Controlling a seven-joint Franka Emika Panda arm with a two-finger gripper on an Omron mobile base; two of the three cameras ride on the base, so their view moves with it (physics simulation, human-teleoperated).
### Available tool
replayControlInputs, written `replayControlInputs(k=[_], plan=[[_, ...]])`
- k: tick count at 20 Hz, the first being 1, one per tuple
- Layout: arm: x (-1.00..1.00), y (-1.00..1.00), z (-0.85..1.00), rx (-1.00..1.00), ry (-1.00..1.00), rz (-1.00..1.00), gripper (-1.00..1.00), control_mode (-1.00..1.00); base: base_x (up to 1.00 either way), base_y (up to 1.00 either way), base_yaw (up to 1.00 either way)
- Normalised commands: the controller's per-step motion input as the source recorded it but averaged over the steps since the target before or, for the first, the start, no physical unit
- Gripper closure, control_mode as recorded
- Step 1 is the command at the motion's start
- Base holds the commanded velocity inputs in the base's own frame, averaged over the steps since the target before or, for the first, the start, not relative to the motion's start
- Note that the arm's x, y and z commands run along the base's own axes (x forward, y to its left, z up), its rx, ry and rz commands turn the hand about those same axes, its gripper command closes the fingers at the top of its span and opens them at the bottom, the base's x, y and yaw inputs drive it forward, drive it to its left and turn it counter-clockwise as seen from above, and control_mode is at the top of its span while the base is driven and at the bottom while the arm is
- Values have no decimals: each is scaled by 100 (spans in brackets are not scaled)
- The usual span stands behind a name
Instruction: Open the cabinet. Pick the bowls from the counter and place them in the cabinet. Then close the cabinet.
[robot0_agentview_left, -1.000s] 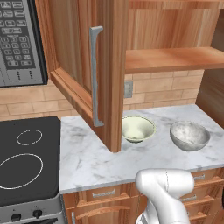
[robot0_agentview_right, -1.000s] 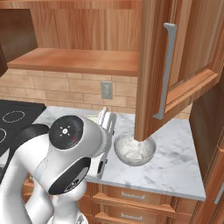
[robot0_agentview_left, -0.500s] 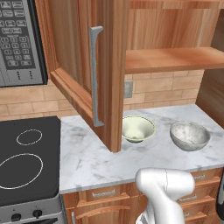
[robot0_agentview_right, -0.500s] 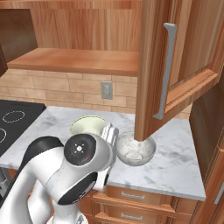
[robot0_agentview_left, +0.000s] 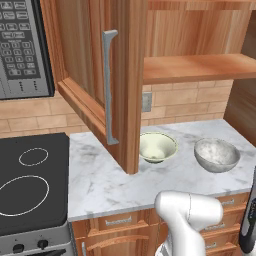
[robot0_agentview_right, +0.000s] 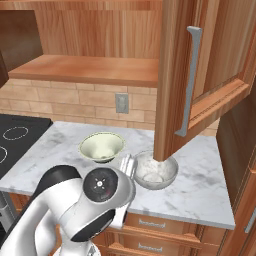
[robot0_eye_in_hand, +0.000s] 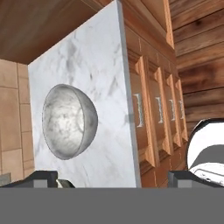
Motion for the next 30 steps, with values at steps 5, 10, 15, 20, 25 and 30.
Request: replayControlInputs(k=[5,10,15,20,25,30], plan=[[17,9,-18,0,1,2,-100,-100,0,0,0],[38,28,-14,0,-1,0,-100,-100,0,0,0],[43,18,-10,0,-3,0,-100,-100,0,0,0],[31,0,-17,0,0,0,-100,-100,0,0,0],[31,0,-18,0,0,0,-100,-100,0,0,0],[37,-6,-17,0,0,0,-100,-100,0,0,0]])
